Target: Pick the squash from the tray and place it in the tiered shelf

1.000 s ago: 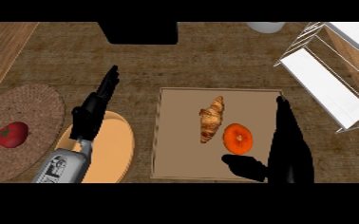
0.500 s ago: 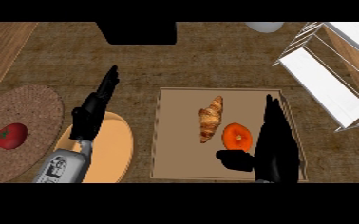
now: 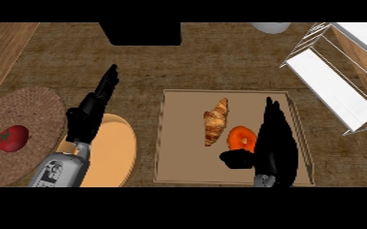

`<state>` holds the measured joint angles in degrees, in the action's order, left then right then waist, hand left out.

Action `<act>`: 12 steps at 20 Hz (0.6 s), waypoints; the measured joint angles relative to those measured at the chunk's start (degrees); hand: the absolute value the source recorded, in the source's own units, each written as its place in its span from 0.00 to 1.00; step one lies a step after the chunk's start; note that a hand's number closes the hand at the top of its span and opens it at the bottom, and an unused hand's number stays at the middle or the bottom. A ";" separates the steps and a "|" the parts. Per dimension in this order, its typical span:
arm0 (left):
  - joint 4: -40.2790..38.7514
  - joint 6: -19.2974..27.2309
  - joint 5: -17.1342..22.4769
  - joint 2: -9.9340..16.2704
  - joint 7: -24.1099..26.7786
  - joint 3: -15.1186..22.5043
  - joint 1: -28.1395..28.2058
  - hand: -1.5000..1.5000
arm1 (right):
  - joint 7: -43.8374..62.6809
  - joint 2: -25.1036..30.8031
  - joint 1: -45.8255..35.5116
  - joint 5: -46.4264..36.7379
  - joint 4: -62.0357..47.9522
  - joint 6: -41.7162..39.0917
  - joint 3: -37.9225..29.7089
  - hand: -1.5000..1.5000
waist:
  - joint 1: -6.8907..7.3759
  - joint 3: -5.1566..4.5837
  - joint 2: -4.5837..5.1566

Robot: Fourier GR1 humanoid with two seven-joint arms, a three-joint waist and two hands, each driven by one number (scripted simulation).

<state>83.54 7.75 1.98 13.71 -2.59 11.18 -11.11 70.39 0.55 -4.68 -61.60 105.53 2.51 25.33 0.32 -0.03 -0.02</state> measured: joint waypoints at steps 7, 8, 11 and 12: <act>-1.22 0.10 -1.00 -1.06 0.65 -0.34 -0.20 0.50 | -0.67 -0.03 0.21 -0.01 -2.03 0.32 -0.29 0.00 | -0.20 0.00 0.03; -1.62 -0.06 -1.15 -1.22 1.00 -0.28 -0.22 0.50 | -0.75 -0.02 0.00 -0.14 -3.03 0.61 -0.22 0.00 | -0.19 0.00 0.05; -1.83 -0.45 -1.30 -1.39 1.39 -0.47 -0.07 0.50 | -1.08 -0.03 0.33 -0.22 -4.75 1.35 -0.13 0.00 | -0.17 0.01 0.04; -1.72 -0.90 -0.92 -1.05 1.46 -0.97 0.12 0.50 | -1.06 -0.03 0.42 0.04 -5.01 1.46 -0.07 0.00 | -0.14 0.01 0.04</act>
<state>81.83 6.85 1.05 12.66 -1.13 10.22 -10.99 69.33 0.52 -4.25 -61.56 100.53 3.98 25.26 0.18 -0.02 0.02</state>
